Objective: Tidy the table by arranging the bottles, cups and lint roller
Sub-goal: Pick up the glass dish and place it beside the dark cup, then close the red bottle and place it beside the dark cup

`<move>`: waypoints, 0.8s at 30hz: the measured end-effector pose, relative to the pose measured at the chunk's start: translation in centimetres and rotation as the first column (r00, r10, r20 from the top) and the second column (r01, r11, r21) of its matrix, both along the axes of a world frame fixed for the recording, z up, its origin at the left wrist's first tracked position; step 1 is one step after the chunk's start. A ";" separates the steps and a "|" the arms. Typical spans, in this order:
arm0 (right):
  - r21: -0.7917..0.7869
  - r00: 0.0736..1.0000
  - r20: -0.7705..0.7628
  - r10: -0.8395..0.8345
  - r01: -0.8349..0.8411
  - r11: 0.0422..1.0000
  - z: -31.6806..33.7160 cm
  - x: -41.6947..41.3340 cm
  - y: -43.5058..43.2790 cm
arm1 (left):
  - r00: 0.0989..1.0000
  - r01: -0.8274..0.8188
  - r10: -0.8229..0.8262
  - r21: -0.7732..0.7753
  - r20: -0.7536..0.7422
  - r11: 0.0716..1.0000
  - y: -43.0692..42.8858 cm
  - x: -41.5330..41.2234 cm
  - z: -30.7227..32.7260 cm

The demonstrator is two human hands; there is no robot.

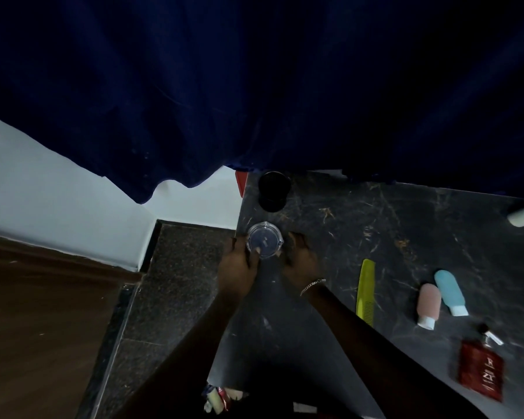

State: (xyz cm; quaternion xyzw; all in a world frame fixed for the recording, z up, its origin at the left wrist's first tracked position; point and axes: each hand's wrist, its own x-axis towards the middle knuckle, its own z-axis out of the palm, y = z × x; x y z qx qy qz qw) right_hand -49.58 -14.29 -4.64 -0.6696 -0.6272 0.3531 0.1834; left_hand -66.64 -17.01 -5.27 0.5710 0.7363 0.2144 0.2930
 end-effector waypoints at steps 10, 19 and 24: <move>0.124 0.954 0.284 0.097 -0.137 0.983 0.4 6.1 -5.2 | 0.904 0.334 -0.287 0.104 -0.316 0.937 -3.7 4.5 1.6; 0.217 0.947 0.320 -0.030 -0.042 0.975 2.4 13.3 -10.6 | 0.848 0.484 -0.428 0.125 -0.313 0.866 -6.9 12.3 1.0; 0.181 0.957 0.268 -0.112 0.065 0.981 2.9 18.2 -13.5 | 0.815 0.549 -0.499 0.121 -0.294 0.827 -8.6 17.6 1.3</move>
